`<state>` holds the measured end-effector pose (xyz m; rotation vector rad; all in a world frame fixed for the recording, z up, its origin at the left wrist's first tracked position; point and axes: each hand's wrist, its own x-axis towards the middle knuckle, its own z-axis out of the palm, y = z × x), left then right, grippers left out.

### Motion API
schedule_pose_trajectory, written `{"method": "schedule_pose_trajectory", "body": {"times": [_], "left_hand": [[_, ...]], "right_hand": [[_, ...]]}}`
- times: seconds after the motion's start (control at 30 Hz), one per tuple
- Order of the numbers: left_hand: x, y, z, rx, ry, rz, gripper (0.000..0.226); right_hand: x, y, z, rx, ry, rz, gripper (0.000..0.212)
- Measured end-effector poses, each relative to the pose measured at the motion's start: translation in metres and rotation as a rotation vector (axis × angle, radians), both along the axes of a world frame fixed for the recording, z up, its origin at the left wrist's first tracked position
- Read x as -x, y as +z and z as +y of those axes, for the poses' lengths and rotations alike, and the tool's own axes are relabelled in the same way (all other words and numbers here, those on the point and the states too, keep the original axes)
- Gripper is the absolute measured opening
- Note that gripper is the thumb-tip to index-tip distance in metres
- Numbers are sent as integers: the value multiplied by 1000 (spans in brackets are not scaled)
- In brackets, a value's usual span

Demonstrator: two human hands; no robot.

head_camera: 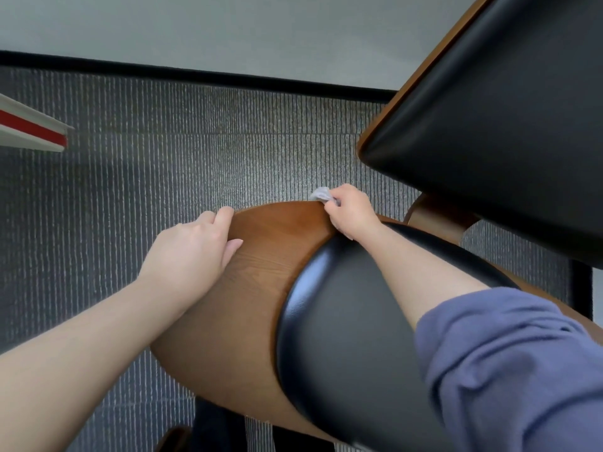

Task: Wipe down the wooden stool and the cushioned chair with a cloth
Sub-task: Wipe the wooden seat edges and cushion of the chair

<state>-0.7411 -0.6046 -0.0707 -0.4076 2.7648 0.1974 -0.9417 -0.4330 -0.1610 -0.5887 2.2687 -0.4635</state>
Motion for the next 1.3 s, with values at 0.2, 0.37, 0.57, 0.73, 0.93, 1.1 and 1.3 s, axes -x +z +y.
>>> {"method": "schedule_pose_trajectory", "body": {"times": [0.2, 0.37, 0.57, 0.73, 0.93, 1.1, 1.3], "left_hand": [[2, 6, 2, 0, 42, -16, 39], [4, 9, 4, 17, 48, -57, 40], [7, 11, -1, -186, 195, -57, 38], [-13, 16, -15, -441, 338, -39, 42], [-45, 30, -19, -548, 438, -22, 34], [-58, 39, -16, -603, 504, -30, 41], [-83, 43, -18, -639, 563, -50, 47]], "right_hand": [[-27, 15, -24, 127, -28, -30, 21], [-44, 27, -36, 168, -16, 5, 21], [-61, 41, -49, 220, -41, 15, 25], [-76, 52, -61, 274, -56, 19, 27], [-94, 69, -67, 372, -4, -40, 26], [-120, 82, -78, 470, 107, -43, 17], [-111, 86, -83, 374, 108, -21, 23]]}}
